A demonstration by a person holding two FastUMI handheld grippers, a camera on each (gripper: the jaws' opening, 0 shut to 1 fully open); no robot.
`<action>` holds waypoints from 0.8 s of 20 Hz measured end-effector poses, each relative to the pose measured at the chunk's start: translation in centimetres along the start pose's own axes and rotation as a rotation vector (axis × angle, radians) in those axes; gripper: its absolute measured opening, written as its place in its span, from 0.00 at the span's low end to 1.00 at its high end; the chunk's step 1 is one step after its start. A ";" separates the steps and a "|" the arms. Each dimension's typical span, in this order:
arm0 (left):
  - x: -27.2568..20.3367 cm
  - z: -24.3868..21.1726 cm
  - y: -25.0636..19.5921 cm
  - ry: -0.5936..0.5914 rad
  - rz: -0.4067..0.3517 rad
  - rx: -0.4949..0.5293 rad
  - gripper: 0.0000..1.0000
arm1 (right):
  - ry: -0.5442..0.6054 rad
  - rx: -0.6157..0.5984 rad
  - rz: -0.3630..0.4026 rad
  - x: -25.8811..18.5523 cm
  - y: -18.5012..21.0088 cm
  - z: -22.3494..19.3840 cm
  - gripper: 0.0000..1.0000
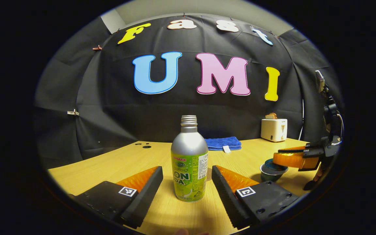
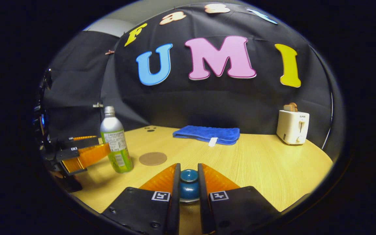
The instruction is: Open the teacup lid with one hand, grasp the water bottle and pour water into the teacup with the other hand; after pouring, place the water bottle on the coaster and then close the teacup lid.
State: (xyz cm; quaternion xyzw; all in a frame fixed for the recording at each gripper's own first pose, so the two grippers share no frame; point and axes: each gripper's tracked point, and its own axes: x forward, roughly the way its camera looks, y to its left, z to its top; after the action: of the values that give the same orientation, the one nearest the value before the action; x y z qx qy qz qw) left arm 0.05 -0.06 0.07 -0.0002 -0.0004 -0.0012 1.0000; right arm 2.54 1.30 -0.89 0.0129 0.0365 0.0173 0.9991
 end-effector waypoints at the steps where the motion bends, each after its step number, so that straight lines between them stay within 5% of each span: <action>1: 0.0 -0.1 0.0 0.001 -0.002 0.000 0.95 | -0.027 -0.001 -0.016 -0.4 -0.4 0.4 0.29; 13: 3.9 -0.1 -0.1 0.004 0.043 0.001 0.95 | -0.075 -0.023 -0.131 -4.6 -6.9 1.0 0.29; 16: 3.9 0.1 -0.7 0.003 0.012 0.000 0.83 | -0.077 -0.023 -0.148 -4.9 -8.2 1.1 0.29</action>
State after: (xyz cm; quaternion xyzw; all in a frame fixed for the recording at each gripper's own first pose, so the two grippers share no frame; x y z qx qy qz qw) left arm 3.94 -0.77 0.13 0.0000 0.0010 0.0045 1.0000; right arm -2.02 -7.08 0.30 -0.0009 -0.0012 -0.0565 0.9984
